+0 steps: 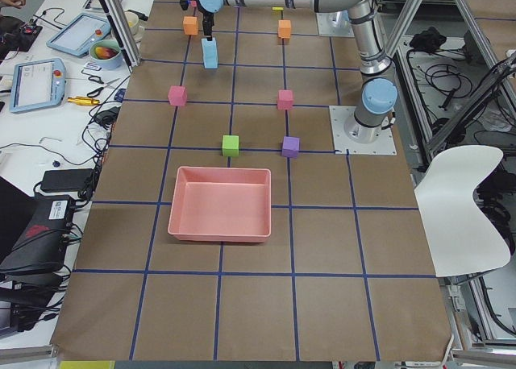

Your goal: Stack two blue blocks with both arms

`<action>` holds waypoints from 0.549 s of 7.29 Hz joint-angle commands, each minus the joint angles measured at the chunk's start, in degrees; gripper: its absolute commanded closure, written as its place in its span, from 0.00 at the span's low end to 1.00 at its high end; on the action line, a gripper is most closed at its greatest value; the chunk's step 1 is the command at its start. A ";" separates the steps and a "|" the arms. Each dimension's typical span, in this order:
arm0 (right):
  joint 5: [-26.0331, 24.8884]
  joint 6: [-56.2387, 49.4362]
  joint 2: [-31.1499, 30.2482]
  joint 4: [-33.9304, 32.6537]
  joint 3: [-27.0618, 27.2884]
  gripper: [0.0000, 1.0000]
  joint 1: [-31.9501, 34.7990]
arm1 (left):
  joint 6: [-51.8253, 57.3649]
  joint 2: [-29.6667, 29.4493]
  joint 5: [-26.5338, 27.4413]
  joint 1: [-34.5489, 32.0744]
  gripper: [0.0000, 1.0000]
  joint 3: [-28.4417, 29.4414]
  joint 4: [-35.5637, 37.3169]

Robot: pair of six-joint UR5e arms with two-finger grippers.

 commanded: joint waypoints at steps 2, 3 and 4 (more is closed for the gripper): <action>0.30 0.01 0.09 -0.29 0.06 0.00 0.13 | 9.53 14.51 3.94 10.08 0.00 -0.53 -10.30; 0.21 0.10 0.00 0.23 0.15 0.00 0.13 | 9.30 18.21 3.67 10.56 0.00 -3.93 -12.31; 0.30 0.01 0.09 0.06 0.24 0.00 0.13 | 12.17 22.24 3.93 10.82 0.00 -9.62 -11.29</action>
